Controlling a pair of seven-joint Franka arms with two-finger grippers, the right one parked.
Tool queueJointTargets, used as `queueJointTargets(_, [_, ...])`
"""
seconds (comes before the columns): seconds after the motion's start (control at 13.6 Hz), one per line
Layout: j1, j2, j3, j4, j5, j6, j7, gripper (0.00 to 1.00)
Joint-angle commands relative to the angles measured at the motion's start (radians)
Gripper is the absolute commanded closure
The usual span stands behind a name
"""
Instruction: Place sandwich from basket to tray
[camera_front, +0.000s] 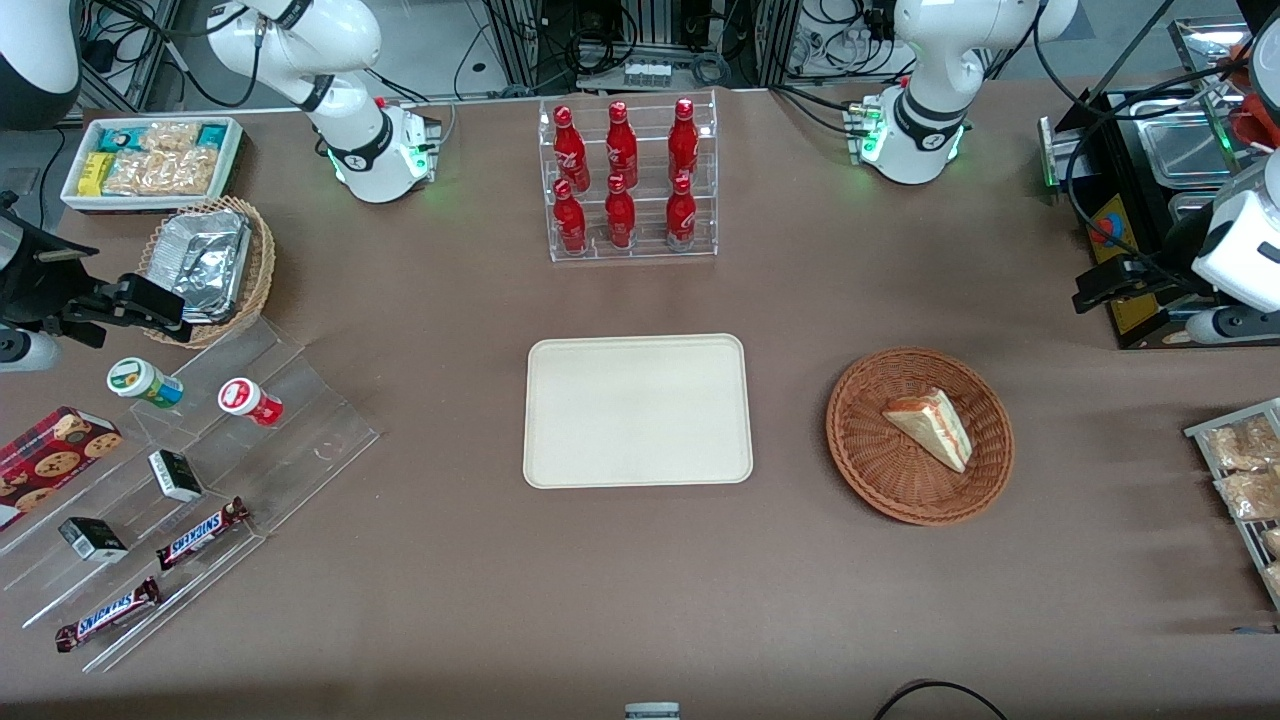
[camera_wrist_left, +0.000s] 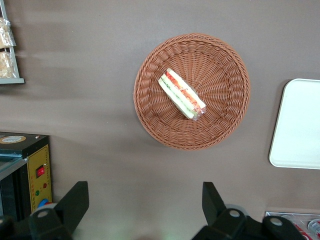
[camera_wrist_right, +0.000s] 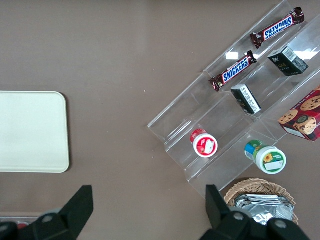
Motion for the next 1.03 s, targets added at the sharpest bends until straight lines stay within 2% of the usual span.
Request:
queueJointTargets(0.0, [-0.008,-0.014,0.001,-0.008,-0.012,-0.015,0.017,0.00])
queueJointTargets(0.44, [-0.012,0.017,-0.002,-0.043,0.029,0.034,-0.012,0.00])
queueJointTargets(0.66, [-0.012,0.023,-0.003,-0.168,0.029,0.242,-0.157,0.00])
queueJointTargets(0.95, [-0.070,0.172,-0.003,-0.185,0.023,0.452,-0.443,0.00])
